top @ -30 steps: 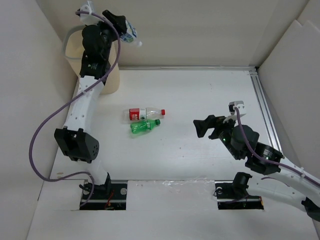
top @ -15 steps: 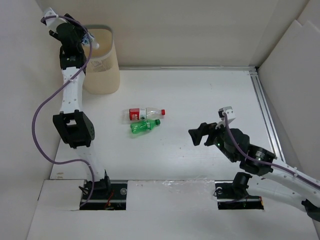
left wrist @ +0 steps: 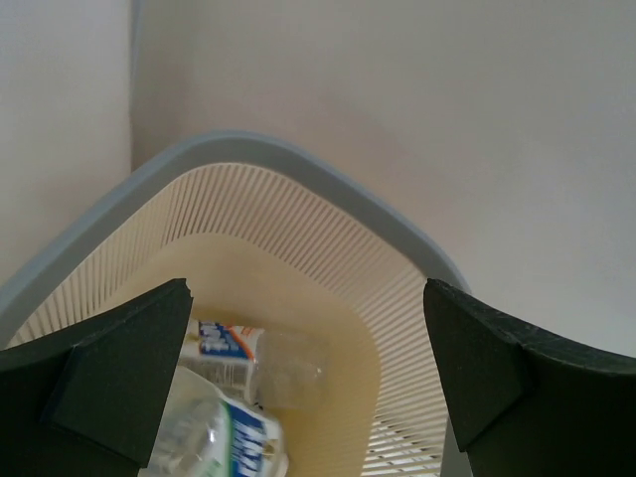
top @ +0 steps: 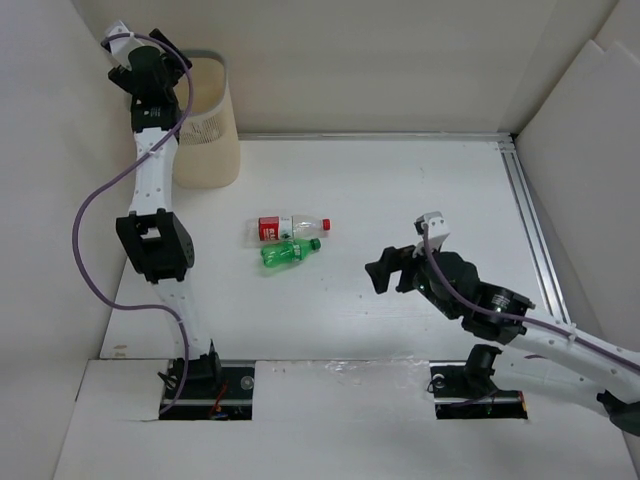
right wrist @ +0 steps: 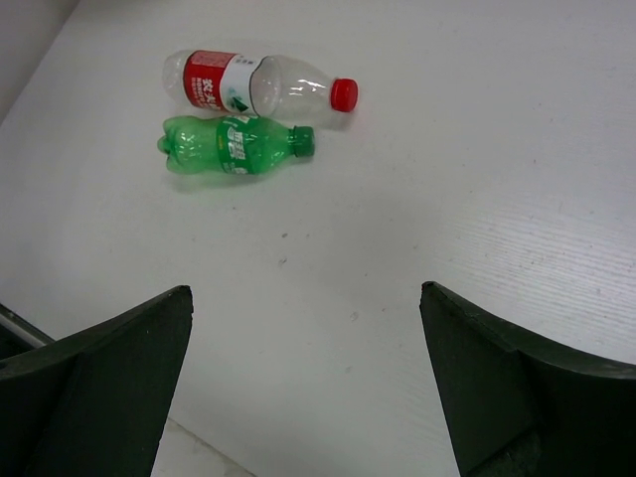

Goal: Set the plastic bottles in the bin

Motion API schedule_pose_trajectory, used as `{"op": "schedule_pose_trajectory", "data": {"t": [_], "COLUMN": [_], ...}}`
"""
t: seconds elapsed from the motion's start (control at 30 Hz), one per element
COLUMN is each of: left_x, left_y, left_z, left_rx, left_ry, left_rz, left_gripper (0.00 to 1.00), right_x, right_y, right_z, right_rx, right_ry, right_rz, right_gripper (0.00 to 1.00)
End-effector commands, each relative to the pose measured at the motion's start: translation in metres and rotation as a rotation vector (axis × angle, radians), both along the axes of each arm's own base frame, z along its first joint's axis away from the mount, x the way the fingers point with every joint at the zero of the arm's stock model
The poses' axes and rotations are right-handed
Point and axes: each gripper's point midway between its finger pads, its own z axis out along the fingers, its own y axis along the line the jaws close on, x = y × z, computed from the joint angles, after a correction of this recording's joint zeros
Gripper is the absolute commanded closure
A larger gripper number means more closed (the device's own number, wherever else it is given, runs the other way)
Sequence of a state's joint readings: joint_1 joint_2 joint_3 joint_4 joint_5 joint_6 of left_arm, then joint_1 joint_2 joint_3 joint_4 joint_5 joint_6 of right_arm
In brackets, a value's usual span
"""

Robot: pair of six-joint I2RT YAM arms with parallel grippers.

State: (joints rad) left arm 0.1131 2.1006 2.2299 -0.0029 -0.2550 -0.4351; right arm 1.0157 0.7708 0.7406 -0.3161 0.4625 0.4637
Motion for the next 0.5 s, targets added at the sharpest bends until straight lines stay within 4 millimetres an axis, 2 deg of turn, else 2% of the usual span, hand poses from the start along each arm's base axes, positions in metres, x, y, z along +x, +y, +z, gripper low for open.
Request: {"op": "schedule_pose_trajectory", "data": {"t": [0.0, 0.07, 0.1, 0.17, 0.2, 0.23, 0.27, 0.3, 0.33, 0.37, 0.4, 0.43, 0.47], "left_x": [-0.03, -0.04, -0.053, -0.066, -0.073, -0.094, -0.098, -0.107, -0.132, -0.133, -0.141, -0.149, -0.175], "left_y": [0.004, 0.0, -0.006, -0.018, -0.024, -0.031, -0.038, -0.044, -0.056, -0.065, -0.074, -0.085, -0.092], "left_z": [0.076, 0.081, 0.097, 0.108, 0.108, 0.128, 0.112, 0.108, 0.128, 0.094, 0.086, 0.078, 0.089], "left_rx": [0.04, 0.039, 0.03, 0.008, -0.003, -0.006, -0.031, -0.036, -0.028, -0.046, -0.048, -0.051, -0.056], "left_ry": [-0.125, -0.105, -0.127, -0.133, -0.121, -0.15, -0.11, -0.087, -0.121, -0.041, -0.029, -0.019, -0.056], "left_rz": [0.032, 0.011, -0.008, -0.066, -0.094, -0.12, -0.153, -0.176, -0.209, -0.23, -0.263, -0.301, -0.33], "left_gripper": [0.0, 0.0, 0.0, 0.0, 0.0, 0.0, 0.0, 0.0, 0.0, 0.0, 0.0, 0.0, 0.0], "right_x": [0.006, 0.006, 0.007, 0.013, 0.016, 0.02, 0.025, 0.028, 0.034, 0.041, 0.046, 0.055, 0.06], "right_y": [0.014, 0.024, 0.031, 0.047, 0.056, 0.066, 0.072, 0.078, 0.085, 0.093, 0.099, 0.106, 0.112], "right_z": [0.025, 0.02, 0.024, 0.016, 0.028, 0.016, 0.017, 0.016, 0.029, 0.018, 0.019, 0.035, 0.037], "right_rx": [0.022, -0.016, -0.03, -0.109, -0.101, -0.152, -0.197, -0.224, -0.231, -0.301, -0.323, -0.317, -0.332], "right_ry": [-0.055, -0.057, -0.066, -0.075, -0.086, -0.071, -0.102, -0.111, -0.139, -0.146, -0.156, -0.186, -0.195], "right_rz": [0.038, 0.089, 0.116, 0.171, 0.192, 0.215, 0.244, 0.263, 0.269, 0.291, 0.3, 0.293, 0.298], "right_gripper": [0.0, 0.0, 0.0, 0.0, 0.0, 0.0, 0.0, 0.0, 0.0, 0.0, 0.0, 0.0, 0.0]}}
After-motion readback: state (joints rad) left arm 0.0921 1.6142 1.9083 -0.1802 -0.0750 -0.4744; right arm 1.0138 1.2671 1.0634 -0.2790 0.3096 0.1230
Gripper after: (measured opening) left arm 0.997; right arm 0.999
